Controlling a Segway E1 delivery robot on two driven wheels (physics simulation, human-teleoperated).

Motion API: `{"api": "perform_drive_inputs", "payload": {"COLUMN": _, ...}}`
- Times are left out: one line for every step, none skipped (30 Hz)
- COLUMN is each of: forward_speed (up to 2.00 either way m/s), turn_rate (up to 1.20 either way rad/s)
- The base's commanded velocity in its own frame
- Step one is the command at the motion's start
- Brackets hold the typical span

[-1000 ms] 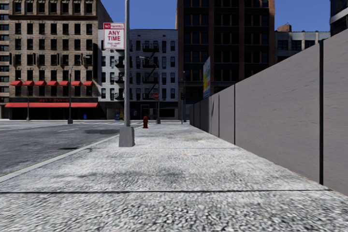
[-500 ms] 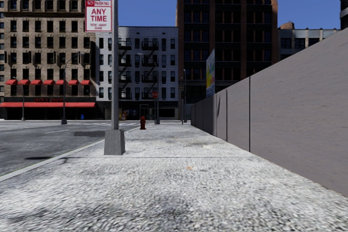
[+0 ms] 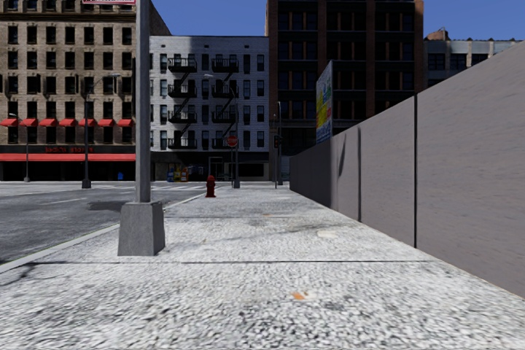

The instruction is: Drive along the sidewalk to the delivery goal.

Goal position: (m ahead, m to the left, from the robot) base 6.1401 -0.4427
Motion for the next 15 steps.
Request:
{"api": "perform_drive_inputs", "payload": {"forward_speed": 2.0, "turn_rate": 0.0}}
{"api": "perform_drive_inputs", "payload": {"forward_speed": 2.0, "turn_rate": 0.0}}
{"api": "perform_drive_inputs", "payload": {"forward_speed": 2.0, "turn_rate": 0.0}}
{"api": "perform_drive_inputs", "payload": {"forward_speed": 2.0, "turn_rate": 0.0}}
{"api": "perform_drive_inputs", "payload": {"forward_speed": 2.0, "turn_rate": 0.0}}
{"api": "perform_drive_inputs", "payload": {"forward_speed": 2.0, "turn_rate": 0.0}}
{"api": "perform_drive_inputs", "payload": {"forward_speed": 2.0, "turn_rate": 0.0}}
{"api": "perform_drive_inputs", "payload": {"forward_speed": 2.0, "turn_rate": 0.0}}
{"api": "perform_drive_inputs", "payload": {"forward_speed": 2.0, "turn_rate": 0.0}}
{"api": "perform_drive_inputs", "payload": {"forward_speed": 2.0, "turn_rate": 0.0}}
{"api": "perform_drive_inputs", "payload": {"forward_speed": 2.0, "turn_rate": 0.0}}
{"api": "perform_drive_inputs", "payload": {"forward_speed": 2.0, "turn_rate": 0.0}}
{"api": "perform_drive_inputs", "payload": {"forward_speed": 2.0, "turn_rate": 0.0}}
{"api": "perform_drive_inputs", "payload": {"forward_speed": 2.0, "turn_rate": 0.0}}
{"api": "perform_drive_inputs", "payload": {"forward_speed": 2.0, "turn_rate": 0.0}}
